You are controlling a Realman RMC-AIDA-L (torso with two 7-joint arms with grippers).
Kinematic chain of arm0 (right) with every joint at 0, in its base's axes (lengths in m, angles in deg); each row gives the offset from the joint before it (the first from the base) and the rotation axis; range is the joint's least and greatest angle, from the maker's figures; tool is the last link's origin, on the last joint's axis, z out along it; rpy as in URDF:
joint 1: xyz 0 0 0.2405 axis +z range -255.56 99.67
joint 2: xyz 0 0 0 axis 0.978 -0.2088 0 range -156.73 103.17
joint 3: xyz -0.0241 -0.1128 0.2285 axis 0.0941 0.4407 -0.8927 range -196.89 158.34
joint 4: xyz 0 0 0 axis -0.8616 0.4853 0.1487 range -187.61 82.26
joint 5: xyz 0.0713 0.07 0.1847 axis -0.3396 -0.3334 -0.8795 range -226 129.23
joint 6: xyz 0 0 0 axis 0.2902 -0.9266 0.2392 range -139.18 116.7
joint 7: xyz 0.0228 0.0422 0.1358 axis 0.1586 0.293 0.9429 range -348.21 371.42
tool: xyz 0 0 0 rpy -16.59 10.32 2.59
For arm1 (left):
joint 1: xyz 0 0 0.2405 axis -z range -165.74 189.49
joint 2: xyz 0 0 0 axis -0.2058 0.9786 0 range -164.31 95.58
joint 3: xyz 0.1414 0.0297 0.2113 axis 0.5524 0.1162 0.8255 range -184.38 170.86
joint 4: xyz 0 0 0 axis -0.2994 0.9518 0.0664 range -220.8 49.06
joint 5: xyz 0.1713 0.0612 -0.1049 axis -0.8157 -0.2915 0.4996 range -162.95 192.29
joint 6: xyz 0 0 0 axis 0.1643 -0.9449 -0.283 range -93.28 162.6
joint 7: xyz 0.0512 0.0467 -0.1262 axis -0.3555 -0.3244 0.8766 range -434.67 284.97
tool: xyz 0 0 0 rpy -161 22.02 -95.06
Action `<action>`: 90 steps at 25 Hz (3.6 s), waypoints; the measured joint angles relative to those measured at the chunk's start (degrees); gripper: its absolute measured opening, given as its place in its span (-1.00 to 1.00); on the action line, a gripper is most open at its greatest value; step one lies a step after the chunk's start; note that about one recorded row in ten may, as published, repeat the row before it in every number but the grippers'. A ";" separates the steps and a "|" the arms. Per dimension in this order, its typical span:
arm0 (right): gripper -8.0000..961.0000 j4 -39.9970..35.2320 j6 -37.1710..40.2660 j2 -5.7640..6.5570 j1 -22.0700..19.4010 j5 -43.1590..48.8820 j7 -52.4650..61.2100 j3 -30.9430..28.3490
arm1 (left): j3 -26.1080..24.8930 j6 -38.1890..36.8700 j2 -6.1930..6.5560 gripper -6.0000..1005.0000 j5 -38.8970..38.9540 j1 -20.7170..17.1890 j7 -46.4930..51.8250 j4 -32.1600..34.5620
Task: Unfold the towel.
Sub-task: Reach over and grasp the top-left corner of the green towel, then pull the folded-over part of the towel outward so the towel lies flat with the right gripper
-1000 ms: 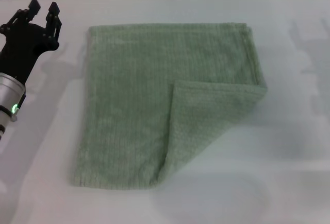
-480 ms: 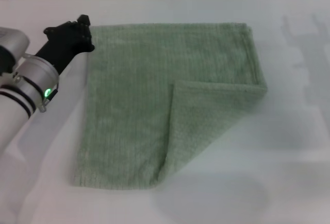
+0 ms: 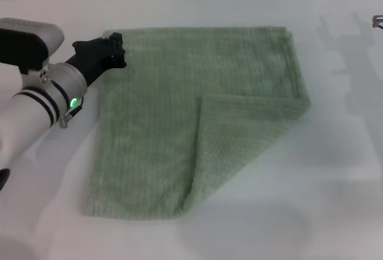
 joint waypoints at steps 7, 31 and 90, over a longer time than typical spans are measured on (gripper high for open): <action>0.63 -0.32 -2.42 0.00 0.78 0.03 -0.01 0.00 | 0.00 6.00 -0.01 -0.99 -1.62 2.32 1.39 -0.01; 0.63 -0.85 -7.59 0.00 3.05 0.03 -0.01 0.64 | 1.86 12.47 -0.22 -0.99 -2.43 4.27 1.23 0.58; 0.62 -36.64 -125.17 0.35 19.59 -13.96 -38.91 -19.30 | 1.79 12.13 -0.13 -0.99 -2.43 4.07 0.91 1.25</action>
